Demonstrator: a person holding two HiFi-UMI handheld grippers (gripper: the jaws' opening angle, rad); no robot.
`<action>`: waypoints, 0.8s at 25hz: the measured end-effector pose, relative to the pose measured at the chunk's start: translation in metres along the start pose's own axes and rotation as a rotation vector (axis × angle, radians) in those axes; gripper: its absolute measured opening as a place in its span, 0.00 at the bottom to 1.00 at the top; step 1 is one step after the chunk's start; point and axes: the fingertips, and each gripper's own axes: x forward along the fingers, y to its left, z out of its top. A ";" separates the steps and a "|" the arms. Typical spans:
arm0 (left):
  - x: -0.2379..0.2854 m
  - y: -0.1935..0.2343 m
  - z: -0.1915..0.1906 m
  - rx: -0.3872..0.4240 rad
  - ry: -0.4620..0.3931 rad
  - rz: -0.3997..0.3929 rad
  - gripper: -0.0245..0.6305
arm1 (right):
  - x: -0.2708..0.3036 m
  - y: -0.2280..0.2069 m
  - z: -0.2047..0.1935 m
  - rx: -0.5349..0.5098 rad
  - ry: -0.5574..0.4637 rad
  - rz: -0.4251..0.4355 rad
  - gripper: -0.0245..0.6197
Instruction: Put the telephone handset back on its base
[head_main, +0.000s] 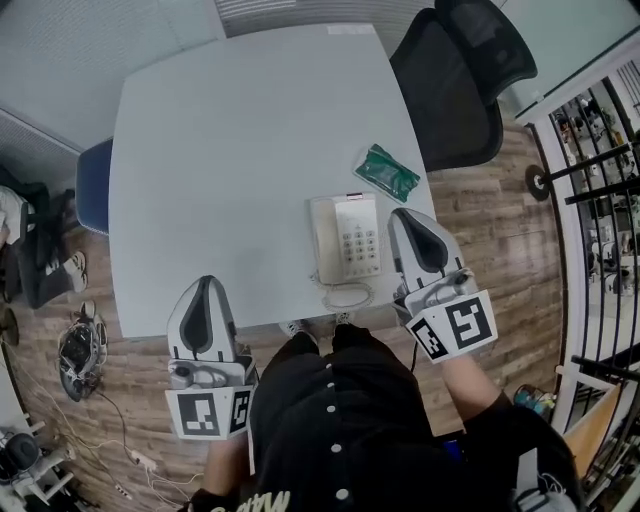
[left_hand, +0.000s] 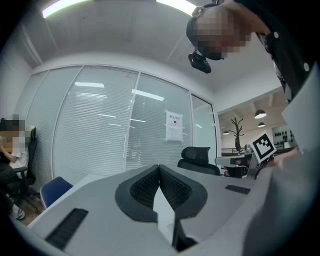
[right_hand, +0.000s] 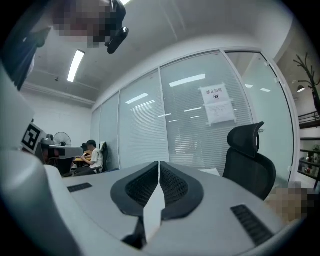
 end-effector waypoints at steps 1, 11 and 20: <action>0.000 0.000 0.004 0.000 -0.010 0.001 0.06 | -0.004 -0.001 0.009 -0.006 -0.022 -0.006 0.09; -0.001 0.007 0.032 0.023 -0.092 0.022 0.06 | -0.037 -0.024 0.070 -0.042 -0.180 -0.066 0.09; -0.002 0.018 0.049 0.045 -0.148 0.050 0.06 | -0.054 -0.040 0.091 -0.086 -0.238 -0.115 0.09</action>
